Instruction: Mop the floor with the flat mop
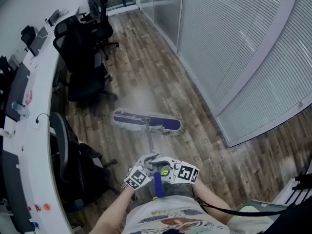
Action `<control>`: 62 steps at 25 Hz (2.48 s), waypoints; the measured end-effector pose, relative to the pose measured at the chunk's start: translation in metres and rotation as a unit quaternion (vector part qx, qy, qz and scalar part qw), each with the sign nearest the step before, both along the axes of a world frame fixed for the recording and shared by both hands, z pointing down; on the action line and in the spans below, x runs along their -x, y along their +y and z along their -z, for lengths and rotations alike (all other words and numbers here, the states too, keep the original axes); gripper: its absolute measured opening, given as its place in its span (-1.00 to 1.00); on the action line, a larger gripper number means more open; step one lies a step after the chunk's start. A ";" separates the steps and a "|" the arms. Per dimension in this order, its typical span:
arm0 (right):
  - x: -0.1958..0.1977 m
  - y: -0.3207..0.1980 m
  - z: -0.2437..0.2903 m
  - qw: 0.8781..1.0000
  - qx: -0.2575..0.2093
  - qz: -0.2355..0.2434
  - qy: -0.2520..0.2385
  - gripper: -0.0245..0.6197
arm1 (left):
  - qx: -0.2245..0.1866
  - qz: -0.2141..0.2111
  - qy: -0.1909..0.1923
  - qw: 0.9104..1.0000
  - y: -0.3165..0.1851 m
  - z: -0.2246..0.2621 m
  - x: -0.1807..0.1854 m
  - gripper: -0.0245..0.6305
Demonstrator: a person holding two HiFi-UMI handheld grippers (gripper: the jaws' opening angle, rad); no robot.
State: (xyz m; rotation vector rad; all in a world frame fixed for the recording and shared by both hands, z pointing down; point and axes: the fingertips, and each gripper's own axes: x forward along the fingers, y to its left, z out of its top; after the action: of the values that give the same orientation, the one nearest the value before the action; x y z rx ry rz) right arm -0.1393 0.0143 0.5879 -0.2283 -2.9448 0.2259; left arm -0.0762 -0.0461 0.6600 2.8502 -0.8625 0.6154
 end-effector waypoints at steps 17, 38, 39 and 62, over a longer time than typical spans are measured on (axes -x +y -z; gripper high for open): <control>0.055 -0.204 -0.018 0.998 -0.022 0.061 0.020 -0.28 | 0.004 0.047 -0.017 0.999 -0.213 -0.017 0.060 -0.38; 0.215 -0.493 0.045 0.999 -0.006 0.030 -0.042 -0.28 | -0.046 0.061 0.012 0.997 -0.495 0.045 0.224 -0.41; 0.220 -0.503 0.049 0.998 -0.003 0.025 -0.049 -0.28 | -0.051 0.060 0.013 0.997 -0.505 0.048 0.231 -0.41; 0.247 -0.550 0.070 0.994 0.018 -0.066 -0.080 -0.27 | -0.068 0.053 0.028 0.996 -0.540 0.067 0.258 -0.44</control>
State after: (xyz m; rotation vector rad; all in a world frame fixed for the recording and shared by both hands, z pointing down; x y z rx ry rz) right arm -0.3862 -0.5354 0.5183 -0.0594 -3.1202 0.2920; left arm -0.3344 -0.5865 0.5933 2.9015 -1.0778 0.4796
